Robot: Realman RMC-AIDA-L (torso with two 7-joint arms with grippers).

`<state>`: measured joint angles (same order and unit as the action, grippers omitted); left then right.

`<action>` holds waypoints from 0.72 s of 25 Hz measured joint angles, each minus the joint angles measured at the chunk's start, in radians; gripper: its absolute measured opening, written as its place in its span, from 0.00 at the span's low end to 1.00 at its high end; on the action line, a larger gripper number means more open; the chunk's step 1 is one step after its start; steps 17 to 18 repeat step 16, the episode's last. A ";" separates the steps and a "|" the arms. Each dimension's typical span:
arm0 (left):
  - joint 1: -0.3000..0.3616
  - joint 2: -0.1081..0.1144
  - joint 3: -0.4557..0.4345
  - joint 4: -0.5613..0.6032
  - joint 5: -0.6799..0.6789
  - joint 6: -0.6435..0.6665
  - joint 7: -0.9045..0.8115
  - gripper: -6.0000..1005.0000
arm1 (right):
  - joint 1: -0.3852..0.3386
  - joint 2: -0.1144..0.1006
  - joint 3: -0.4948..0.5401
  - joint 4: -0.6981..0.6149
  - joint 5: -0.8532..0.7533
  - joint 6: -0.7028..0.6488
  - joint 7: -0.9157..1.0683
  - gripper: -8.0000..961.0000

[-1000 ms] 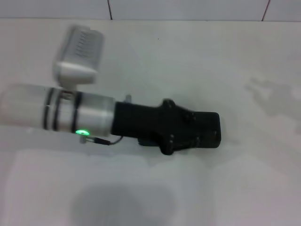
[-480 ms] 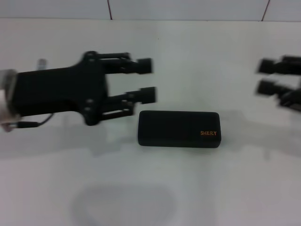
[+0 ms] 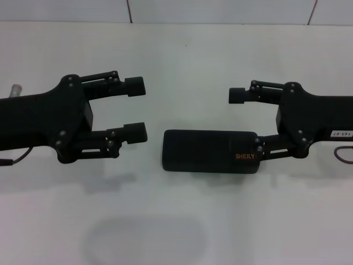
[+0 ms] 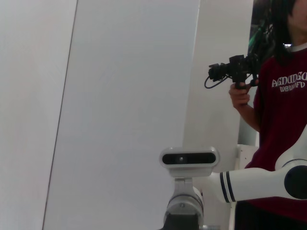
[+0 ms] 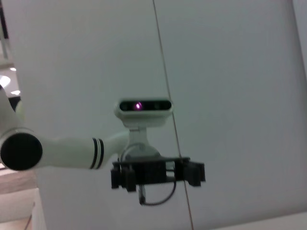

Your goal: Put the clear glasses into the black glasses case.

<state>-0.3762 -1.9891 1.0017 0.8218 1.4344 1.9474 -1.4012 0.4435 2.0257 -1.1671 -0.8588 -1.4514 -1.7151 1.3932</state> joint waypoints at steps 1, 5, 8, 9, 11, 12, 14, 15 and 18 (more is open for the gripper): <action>0.005 -0.002 -0.001 0.000 0.000 0.000 0.006 0.74 | 0.004 -0.001 -0.001 0.003 0.007 -0.006 0.000 0.76; 0.017 -0.006 -0.003 0.004 0.000 0.001 0.022 0.74 | 0.017 -0.005 -0.002 0.006 0.014 -0.023 -0.002 0.90; 0.020 -0.007 -0.003 0.002 0.000 0.001 0.031 0.74 | 0.019 -0.005 0.001 0.006 0.014 -0.025 -0.002 0.90; 0.020 -0.007 -0.003 0.001 0.000 0.001 0.034 0.74 | 0.019 -0.005 0.003 0.006 0.014 -0.026 -0.002 0.90; 0.021 -0.007 -0.004 0.000 0.000 0.002 0.041 0.74 | 0.020 -0.005 0.006 0.006 0.014 -0.026 -0.002 0.90; 0.021 -0.007 -0.004 0.000 0.000 0.002 0.043 0.74 | 0.020 -0.005 0.007 0.006 0.015 -0.026 -0.002 0.90; 0.021 -0.007 -0.004 0.000 0.000 0.002 0.046 0.74 | 0.020 -0.005 0.009 0.006 0.015 -0.023 -0.003 0.90; 0.020 -0.007 -0.004 0.000 0.000 0.002 0.048 0.74 | 0.020 -0.004 0.009 0.006 0.015 -0.022 -0.006 0.90; 0.019 -0.007 -0.004 0.000 0.000 0.001 0.050 0.74 | 0.020 -0.004 0.009 0.006 0.015 -0.021 -0.009 0.90</action>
